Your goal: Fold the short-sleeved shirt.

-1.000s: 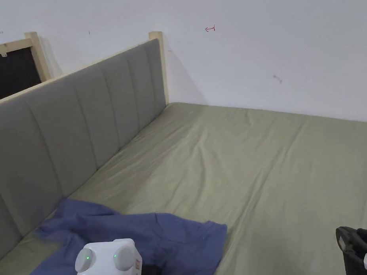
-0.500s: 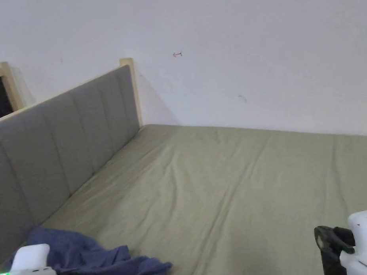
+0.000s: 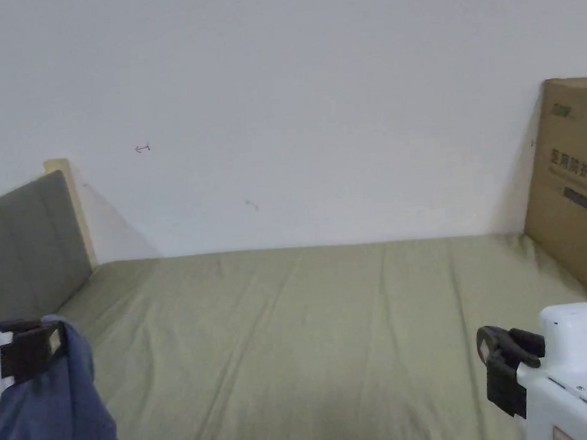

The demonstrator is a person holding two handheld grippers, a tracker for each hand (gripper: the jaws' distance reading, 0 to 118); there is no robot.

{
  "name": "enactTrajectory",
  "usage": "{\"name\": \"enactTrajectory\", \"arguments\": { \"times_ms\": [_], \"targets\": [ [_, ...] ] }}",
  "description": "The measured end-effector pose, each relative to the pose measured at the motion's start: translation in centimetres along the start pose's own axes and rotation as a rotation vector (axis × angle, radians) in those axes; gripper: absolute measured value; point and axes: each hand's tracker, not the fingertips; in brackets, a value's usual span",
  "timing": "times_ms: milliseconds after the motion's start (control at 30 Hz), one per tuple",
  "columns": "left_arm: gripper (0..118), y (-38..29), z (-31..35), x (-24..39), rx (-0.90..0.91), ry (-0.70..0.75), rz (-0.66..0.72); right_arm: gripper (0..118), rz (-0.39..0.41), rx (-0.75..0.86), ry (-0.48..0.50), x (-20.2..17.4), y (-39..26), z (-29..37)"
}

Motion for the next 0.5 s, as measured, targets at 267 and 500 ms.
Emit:
{"name": "enactTrajectory", "arguments": {
  "times_ms": [267,500],
  "targets": [
    [4,2.0,-7.4,15.1,-0.053,-0.316,-0.019,0,-0.022,0.037,-0.103,5.9,0.4,3.7],
    [4,-3.8,-15.4,24.8,-0.367,-0.476,-0.066,0,-0.074,-0.015,-0.148,9.2,-1.4,4.0]
  ]
}}
